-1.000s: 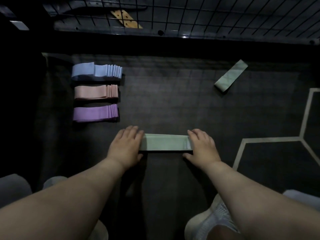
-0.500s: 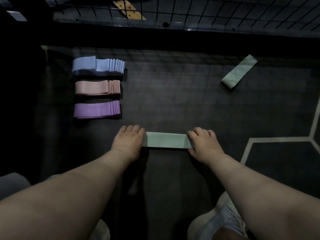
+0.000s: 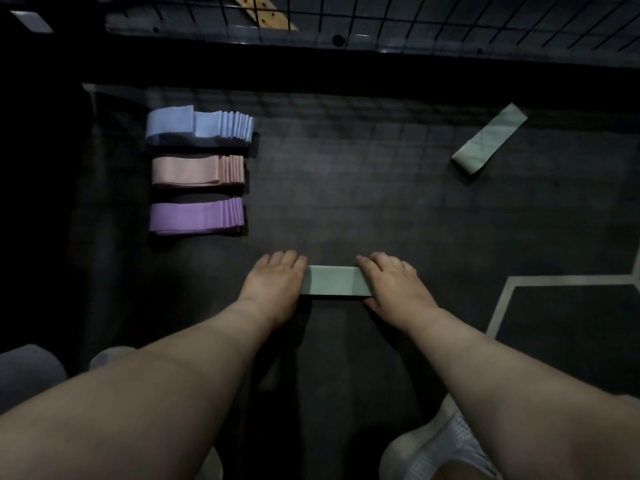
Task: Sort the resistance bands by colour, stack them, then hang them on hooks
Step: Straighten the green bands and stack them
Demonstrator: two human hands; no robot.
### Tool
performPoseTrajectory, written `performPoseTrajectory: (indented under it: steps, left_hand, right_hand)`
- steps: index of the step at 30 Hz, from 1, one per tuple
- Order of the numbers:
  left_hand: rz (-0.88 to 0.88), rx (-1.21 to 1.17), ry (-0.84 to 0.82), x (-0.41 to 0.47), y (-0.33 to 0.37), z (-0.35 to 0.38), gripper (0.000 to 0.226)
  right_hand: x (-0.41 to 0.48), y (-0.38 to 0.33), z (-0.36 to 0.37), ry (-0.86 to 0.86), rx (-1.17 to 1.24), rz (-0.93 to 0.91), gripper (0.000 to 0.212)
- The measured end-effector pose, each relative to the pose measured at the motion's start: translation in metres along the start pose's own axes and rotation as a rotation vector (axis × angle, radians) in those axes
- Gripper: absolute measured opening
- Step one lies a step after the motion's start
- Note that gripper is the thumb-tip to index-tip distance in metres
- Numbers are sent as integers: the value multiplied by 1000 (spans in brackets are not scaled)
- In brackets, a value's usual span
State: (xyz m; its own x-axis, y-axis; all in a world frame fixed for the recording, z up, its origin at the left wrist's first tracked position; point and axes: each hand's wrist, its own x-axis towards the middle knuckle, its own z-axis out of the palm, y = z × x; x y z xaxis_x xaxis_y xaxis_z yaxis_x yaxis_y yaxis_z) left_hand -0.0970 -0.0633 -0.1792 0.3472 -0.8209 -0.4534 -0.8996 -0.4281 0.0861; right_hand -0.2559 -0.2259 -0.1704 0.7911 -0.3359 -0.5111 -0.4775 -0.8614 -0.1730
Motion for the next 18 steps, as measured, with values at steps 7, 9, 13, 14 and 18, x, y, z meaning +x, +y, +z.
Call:
performPoseTrajectory:
  steps: [7,9,13,14,18]
  left_hand:
    - [-382,-330,143,-22,12,0,71]
    - [-748,-610,298,-27,17,1,59]
    - [-1092,-976,175,-28,17,1,55]
    - [-1068,-995,144,-28,18,3,54]
    - [-1002,-953,99,-28,16,11,46]
  right_hand:
    - [-19,1,13,267,199,325,63]
    - [-22,-4,15,422,488,714,54]
    - [-24,-7,26,499,837,1065,47]
    - [-25,-7,30,511,851,1034,45]
    - [-24,-6,35,489,831,971,33]
